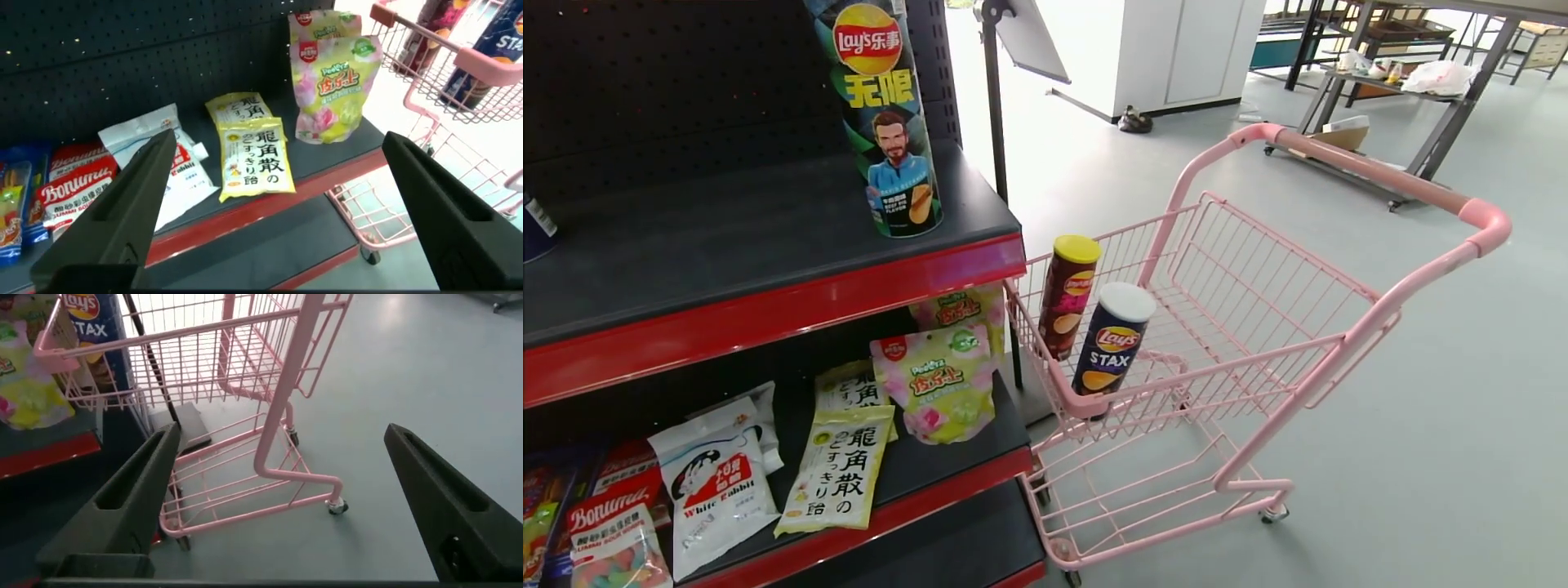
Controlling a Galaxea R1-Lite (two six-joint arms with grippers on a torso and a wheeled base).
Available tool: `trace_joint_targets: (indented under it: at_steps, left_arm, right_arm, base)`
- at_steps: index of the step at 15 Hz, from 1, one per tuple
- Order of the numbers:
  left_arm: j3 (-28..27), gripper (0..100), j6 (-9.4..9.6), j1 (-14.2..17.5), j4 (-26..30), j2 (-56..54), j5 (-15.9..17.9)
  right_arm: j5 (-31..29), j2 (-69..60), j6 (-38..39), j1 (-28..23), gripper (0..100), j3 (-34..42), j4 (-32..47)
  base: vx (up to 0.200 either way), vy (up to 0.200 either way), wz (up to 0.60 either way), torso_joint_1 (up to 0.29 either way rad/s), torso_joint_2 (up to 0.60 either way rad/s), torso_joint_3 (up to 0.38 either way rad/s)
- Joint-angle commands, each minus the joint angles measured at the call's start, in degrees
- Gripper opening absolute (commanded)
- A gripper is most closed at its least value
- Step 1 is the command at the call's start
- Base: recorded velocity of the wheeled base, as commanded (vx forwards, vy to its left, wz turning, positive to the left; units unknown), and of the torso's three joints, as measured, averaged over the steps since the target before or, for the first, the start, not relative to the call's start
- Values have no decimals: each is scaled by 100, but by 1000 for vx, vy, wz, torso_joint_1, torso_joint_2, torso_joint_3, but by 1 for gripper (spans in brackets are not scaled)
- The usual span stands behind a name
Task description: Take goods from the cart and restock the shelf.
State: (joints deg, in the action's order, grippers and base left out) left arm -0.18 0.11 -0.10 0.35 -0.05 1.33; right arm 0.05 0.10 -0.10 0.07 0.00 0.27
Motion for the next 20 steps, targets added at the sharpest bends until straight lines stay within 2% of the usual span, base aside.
trace_joint_targets:
  at_steps: [1,3,8,9,10,11,12,13,14,16,17,18,20]
  left_arm:
    - [1,100,7,1,0,5,-1]
    - [1,100,7,1,0,5,-1]
    - [1,100,-2,1,0,5,-1]
    - [1,100,7,1,0,5,-10]
    - [1,100,15,1,0,5,-19]
    - [9,100,15,1,0,5,-27]
    - [1,100,15,1,0,5,-27]
    - [1,100,7,1,0,5,-27]
    - [1,100,15,1,0,5,-27]
    - [1,100,15,1,0,5,-27]
    - [1,100,15,1,0,5,-27]
    - [1,100,15,1,0,5,-27]
    - [1,100,15,1,0,5,-27]
  right_arm:
    - [21,351,-61,107,100,0,0]
    - [48,500,54,283,100,0,0]
    - [162,368,-395,195,100,0,-36]
    - [162,122,-386,45,100,-9,-36]
    - [435,228,-254,54,100,-606,0]
    - [487,1897,335,195,100,-1969,61]
    - [487,2829,941,230,100,-3041,43]
    - [610,3427,1038,335,100,-3779,87]
    - [979,4253,906,731,100,-4307,35]
    - [1032,5035,783,1162,100,-4069,-123]
    - [1041,5554,854,1179,100,-4017,-572]
    - [1164,6345,950,1250,100,-3981,-1345]
    - [1700,7109,950,1355,100,-3973,-1873]
  base:
    - [0,0,0,-27,110,76]
    - [0,0,0,-6,30,28]
    - [0,0,0,0,0,0]
    - [0,0,0,0,0,0]
    - [0,0,0,0,0,0]
    - [0,0,0,0,0,0]
    - [0,0,0,0,0,0]
    - [0,0,0,0,0,0]
    - [0,0,0,0,0,0]
    - [0,0,0,0,0,0]
    - [0,0,0,0,0,0]
    - [0,0,0,0,0,0]
    - [0,0,0,0,0,0]
